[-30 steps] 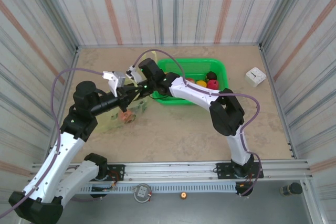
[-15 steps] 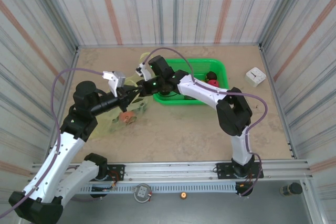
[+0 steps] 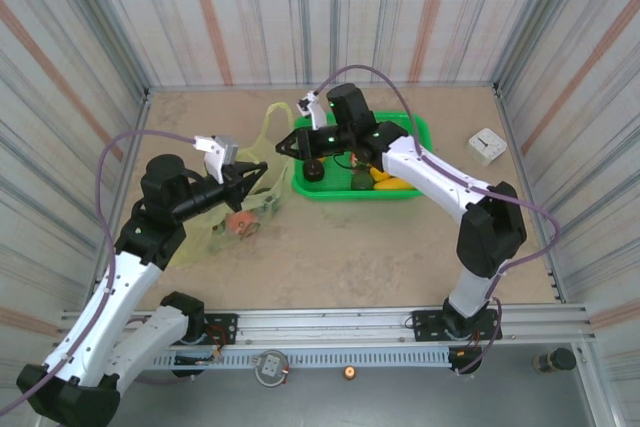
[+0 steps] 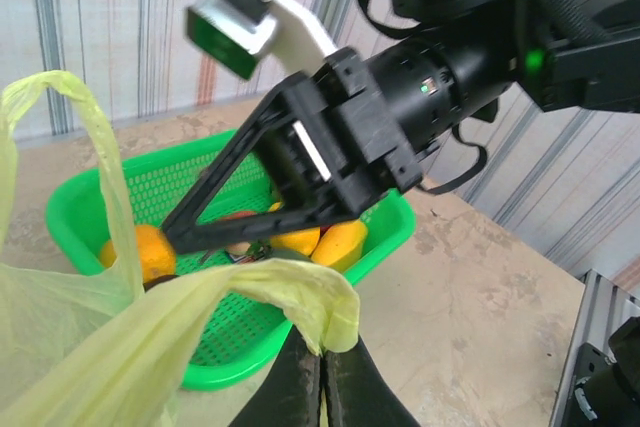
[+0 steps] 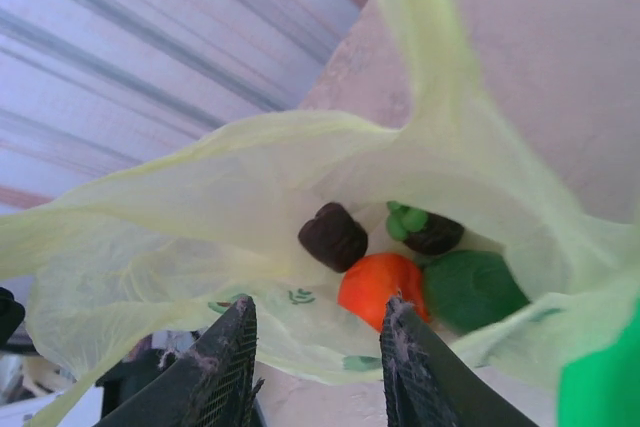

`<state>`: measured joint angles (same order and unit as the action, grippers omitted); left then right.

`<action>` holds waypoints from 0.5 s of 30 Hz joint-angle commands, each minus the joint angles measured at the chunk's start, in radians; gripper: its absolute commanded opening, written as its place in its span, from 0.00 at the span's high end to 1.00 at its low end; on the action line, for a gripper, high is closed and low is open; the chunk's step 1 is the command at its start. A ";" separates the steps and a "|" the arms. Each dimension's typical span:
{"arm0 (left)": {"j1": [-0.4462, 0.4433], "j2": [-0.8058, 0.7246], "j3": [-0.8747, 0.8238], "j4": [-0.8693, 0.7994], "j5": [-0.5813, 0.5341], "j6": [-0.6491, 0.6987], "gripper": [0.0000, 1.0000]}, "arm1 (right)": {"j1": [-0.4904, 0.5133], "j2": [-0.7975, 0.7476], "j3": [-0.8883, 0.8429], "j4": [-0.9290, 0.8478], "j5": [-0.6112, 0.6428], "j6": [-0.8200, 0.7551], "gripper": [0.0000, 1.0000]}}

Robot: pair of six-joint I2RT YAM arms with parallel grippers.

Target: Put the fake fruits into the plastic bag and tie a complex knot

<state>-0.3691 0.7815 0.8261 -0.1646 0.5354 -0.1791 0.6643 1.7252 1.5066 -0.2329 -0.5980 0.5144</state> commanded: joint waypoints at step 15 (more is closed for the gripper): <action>-0.007 0.005 0.004 -0.016 -0.021 0.023 1.00 | -0.124 0.109 -0.019 -0.282 0.262 0.004 0.44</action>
<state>-0.3691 0.7845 0.8261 -0.1825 0.5114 -0.1783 0.5327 1.7569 1.4315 -0.3874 -0.4042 0.5156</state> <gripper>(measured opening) 0.049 0.555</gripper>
